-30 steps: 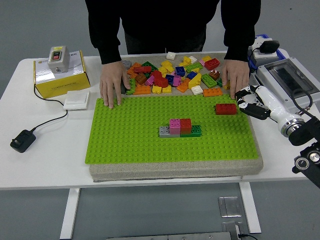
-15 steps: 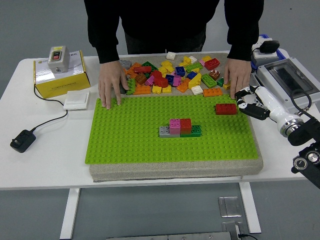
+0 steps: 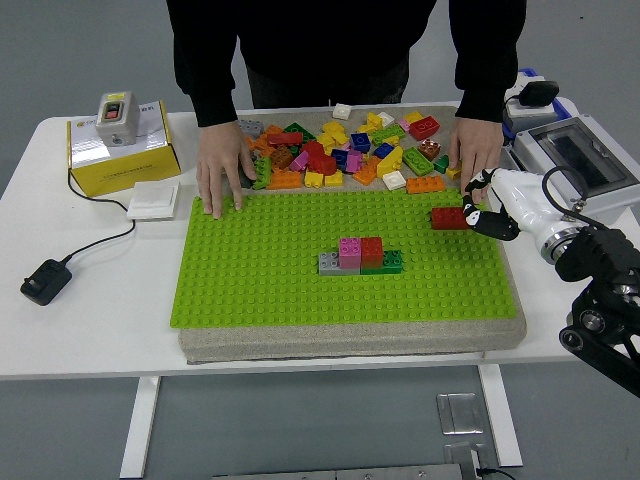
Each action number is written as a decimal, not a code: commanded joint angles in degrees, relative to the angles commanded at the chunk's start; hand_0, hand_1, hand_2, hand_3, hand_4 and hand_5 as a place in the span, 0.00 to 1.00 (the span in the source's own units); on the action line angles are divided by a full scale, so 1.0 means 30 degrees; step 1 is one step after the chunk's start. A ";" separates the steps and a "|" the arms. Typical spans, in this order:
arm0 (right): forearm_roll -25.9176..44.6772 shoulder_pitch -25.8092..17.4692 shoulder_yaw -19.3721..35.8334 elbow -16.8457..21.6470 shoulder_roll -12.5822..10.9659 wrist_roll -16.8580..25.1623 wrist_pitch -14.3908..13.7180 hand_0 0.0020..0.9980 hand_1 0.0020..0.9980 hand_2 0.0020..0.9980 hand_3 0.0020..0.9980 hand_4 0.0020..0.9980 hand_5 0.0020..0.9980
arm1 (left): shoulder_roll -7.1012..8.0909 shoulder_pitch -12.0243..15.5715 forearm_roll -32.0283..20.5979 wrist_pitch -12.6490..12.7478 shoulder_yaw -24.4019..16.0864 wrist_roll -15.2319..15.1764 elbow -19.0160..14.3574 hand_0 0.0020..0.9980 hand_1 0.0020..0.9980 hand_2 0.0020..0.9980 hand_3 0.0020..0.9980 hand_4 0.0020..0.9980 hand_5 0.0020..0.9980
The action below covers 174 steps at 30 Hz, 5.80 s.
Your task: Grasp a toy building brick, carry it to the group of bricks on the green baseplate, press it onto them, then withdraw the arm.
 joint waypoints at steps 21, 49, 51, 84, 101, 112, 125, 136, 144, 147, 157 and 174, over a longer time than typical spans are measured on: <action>0.1173 0.3836 -0.4705 -0.4793 0.1394 0.0405 0.0691 0.18 0.28 0.85 0.93 0.60 0.36 | 0.0108 -0.0123 0.0232 -0.0025 -0.0079 0.0010 0.0000 0.70 0.69 0.64 0.72 0.20 0.53; 0.2750 0.5133 -0.7201 -0.6999 0.2172 0.1228 0.0031 0.18 0.26 0.72 0.81 0.60 0.38 | 0.0158 -0.0223 0.0234 0.0000 0.0009 -0.0093 0.0000 0.70 0.70 0.64 0.72 0.20 0.53; 0.2863 0.5188 -0.7240 -0.7154 0.2209 0.1268 -0.0006 0.18 0.26 0.67 0.77 0.60 0.38 | 0.0162 -0.0228 0.0251 0.0003 0.0006 -0.0105 0.0000 0.70 0.69 0.64 0.72 0.20 0.53; 0.3424 0.5741 -0.8199 -0.8142 0.2431 0.1387 -0.0018 0.17 0.24 0.63 0.71 0.57 0.39 | 0.0256 -0.0372 -0.0060 0.0342 0.0273 -0.0352 0.0000 0.70 0.69 0.64 0.71 0.18 0.55; 0.3520 0.5887 -0.8393 -0.8387 0.2495 0.1413 -0.0386 0.16 0.23 0.62 0.69 0.52 0.37 | 0.0303 -0.0429 -0.0769 0.0532 0.0772 -0.0784 0.0000 0.69 0.68 0.62 0.70 0.14 0.59; 0.3462 0.6065 -0.8498 -0.8425 0.2469 0.1401 -0.0449 0.16 0.23 0.58 0.64 0.48 0.37 | 0.0308 -0.0451 -0.1037 0.0541 0.1056 -0.0926 0.0000 0.69 0.68 0.62 0.70 0.14 0.60; 0.3083 0.6205 -0.8326 -0.8095 0.2378 0.1471 -0.0654 0.15 0.23 0.57 0.61 0.43 0.34 | 0.0278 -0.0423 -0.0921 0.0668 0.1039 -0.1038 0.0000 0.69 0.67 0.62 0.69 0.12 0.63; 0.2984 0.5857 -0.6481 -0.6302 0.1837 0.1494 -0.0979 0.15 0.22 0.57 0.62 0.43 0.35 | 0.0155 -0.0352 -0.0866 0.0722 0.0941 -0.1015 0.0000 0.69 0.67 0.62 0.70 0.12 0.63; 0.6584 0.3845 -0.3366 -0.4307 0.1588 0.3790 -0.2293 0.14 0.22 0.57 0.62 0.42 0.35 | 0.0137 -0.0191 -0.0704 0.0745 0.0852 -0.0989 0.0000 0.69 0.67 0.62 0.70 0.12 0.64; 0.8209 0.2969 -0.2115 -0.3654 0.1578 0.4971 -0.2557 0.14 0.22 0.57 0.62 0.42 0.35 | 0.0113 -0.0144 -0.0674 0.0739 0.0846 -0.0981 0.0000 0.69 0.67 0.62 0.70 0.12 0.64; 1.5032 0.0523 0.2277 -0.1993 0.1513 0.9676 -0.1385 0.13 0.21 0.57 0.62 0.40 0.34 | 0.0082 -0.0068 -0.0649 0.0747 0.0849 -0.0995 0.0000 0.69 0.67 0.62 0.70 0.13 0.64; 2.5644 -0.0269 0.3565 -0.2065 0.1814 1.2845 -0.0275 0.12 0.20 0.58 0.62 0.40 0.34 | 0.0088 -0.0068 -0.0417 0.0735 0.0877 -0.1018 0.0000 0.69 0.67 0.62 0.70 0.13 0.65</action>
